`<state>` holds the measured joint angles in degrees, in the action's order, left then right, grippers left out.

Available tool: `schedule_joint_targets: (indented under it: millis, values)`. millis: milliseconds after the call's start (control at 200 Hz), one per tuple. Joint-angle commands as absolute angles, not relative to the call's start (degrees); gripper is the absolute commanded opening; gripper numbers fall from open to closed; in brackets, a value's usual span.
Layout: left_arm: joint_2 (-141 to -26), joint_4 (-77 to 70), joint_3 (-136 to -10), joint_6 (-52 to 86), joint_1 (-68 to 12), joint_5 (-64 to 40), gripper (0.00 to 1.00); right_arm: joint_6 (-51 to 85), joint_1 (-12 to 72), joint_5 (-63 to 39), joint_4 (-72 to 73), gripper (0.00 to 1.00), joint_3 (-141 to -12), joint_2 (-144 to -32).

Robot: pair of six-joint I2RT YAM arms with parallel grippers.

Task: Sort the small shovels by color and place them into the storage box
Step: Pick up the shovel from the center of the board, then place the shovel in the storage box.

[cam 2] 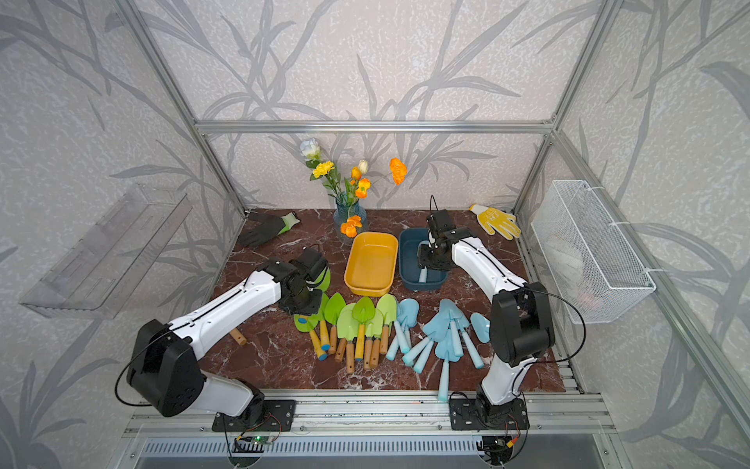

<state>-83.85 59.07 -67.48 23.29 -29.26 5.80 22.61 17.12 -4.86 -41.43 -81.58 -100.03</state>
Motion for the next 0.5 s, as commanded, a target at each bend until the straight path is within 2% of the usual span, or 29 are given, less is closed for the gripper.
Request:
schedule_joint_targets:
  millis: [0,495]
  values:
    - [-84.82,60.22,-73.42,21.8,-29.33,4.25,0.0,22.03,17.05,-2.97,-42.69,0.54,-82.71,-98.1]
    - [-112.2,47.06,-98.65,33.16,-30.07,-14.25,0.0,22.7,13.64,0.26,-44.91,0.54,-70.57,-83.64]
